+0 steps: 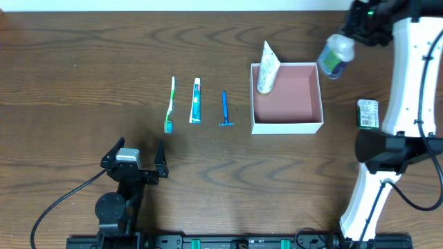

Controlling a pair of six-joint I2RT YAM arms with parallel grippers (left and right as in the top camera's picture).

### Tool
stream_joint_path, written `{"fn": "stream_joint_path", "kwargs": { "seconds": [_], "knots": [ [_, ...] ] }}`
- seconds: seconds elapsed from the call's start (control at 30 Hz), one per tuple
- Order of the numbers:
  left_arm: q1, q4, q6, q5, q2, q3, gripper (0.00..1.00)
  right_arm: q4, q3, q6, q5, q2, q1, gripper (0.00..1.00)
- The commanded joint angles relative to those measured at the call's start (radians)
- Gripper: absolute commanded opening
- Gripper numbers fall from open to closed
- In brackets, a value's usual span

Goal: Pack container
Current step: 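Lift the soap bottle into the box and open the right gripper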

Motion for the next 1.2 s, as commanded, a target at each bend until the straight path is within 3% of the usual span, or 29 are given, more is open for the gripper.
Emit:
{"fn": "stream_joint_path", "kwargs": {
  "seconds": [0.0,0.37,0.8,1.17],
  "knots": [
    [0.003,-0.032,0.002,0.014,-0.006,-0.018,0.98,0.006,0.026,-0.033,-0.02,-0.008,0.055,0.26],
    [0.003,-0.032,0.002,0.014,-0.006,-0.018,0.98,0.032,-0.05,-0.017,0.06,-0.007,0.171,0.26],
    [0.003,-0.032,0.002,0.014,-0.006,-0.018,0.98,0.093,-0.261,-0.018,0.025,-0.007,0.188,0.27],
    [0.003,-0.032,0.002,0.014,-0.006,-0.018,0.98,0.243,-0.403,-0.019,0.024,-0.007,0.2,0.29]
  ]
}}
